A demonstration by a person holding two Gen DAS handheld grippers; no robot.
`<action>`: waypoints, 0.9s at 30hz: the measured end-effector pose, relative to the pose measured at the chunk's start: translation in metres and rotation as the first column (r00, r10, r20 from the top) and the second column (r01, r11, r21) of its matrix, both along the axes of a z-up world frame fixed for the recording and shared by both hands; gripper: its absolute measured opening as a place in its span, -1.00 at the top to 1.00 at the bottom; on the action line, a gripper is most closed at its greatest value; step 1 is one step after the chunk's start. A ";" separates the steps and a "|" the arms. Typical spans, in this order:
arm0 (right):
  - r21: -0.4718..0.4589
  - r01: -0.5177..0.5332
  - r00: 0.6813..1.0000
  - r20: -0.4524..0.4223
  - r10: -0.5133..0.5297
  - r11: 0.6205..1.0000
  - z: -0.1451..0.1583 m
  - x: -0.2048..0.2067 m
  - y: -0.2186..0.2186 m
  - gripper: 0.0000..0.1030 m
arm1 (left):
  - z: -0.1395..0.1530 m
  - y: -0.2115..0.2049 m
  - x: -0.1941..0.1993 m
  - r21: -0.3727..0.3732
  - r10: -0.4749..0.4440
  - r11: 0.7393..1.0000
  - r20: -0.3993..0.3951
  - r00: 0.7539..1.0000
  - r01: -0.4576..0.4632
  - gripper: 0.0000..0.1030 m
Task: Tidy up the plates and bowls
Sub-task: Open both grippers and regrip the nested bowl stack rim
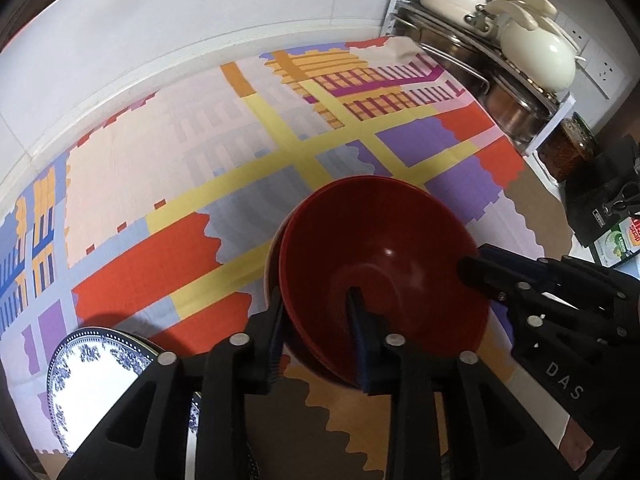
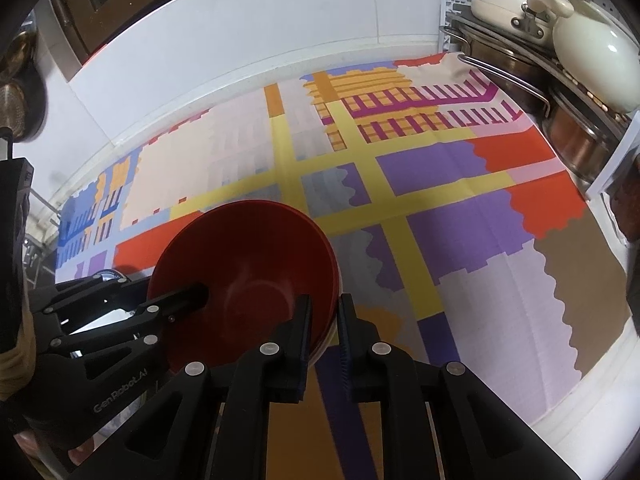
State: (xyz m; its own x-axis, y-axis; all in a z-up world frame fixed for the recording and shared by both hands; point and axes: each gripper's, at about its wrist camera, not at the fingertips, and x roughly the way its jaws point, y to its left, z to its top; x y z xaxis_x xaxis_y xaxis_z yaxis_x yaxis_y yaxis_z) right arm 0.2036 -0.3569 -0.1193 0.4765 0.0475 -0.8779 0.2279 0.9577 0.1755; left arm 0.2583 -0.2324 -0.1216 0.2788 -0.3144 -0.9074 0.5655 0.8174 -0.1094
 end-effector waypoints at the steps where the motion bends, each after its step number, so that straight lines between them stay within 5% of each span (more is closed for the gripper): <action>1: 0.003 -0.001 1.000 0.001 0.001 1.000 0.000 0.000 0.000 0.65 | 0.001 0.000 -0.001 0.001 -0.004 1.000 0.003 1.000 0.004 0.34; 5: 0.011 0.004 1.000 0.015 -0.004 1.000 0.002 -0.003 -0.002 0.41 | 0.008 -0.001 -0.005 0.022 -0.003 1.000 0.047 0.999 0.002 0.04; 18: 0.001 0.008 0.999 0.049 -0.008 1.000 0.014 -0.010 0.002 0.36 | 0.034 0.011 -0.008 -0.009 0.019 1.000 0.126 0.992 -0.018 -0.03; 27: 0.001 0.048 0.995 0.091 -0.047 0.999 0.022 -0.011 0.000 0.09 | 0.038 0.025 -0.002 0.002 0.072 0.997 0.188 0.980 -0.073 -0.28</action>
State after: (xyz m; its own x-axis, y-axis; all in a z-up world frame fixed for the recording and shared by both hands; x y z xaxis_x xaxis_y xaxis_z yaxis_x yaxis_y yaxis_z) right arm 0.1927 -0.3566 -0.0971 0.5560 0.0222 -0.8309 0.2563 0.9464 0.1968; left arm 0.2567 -0.2077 -0.0835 0.4659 -0.2792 -0.8396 0.5146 0.8574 0.0004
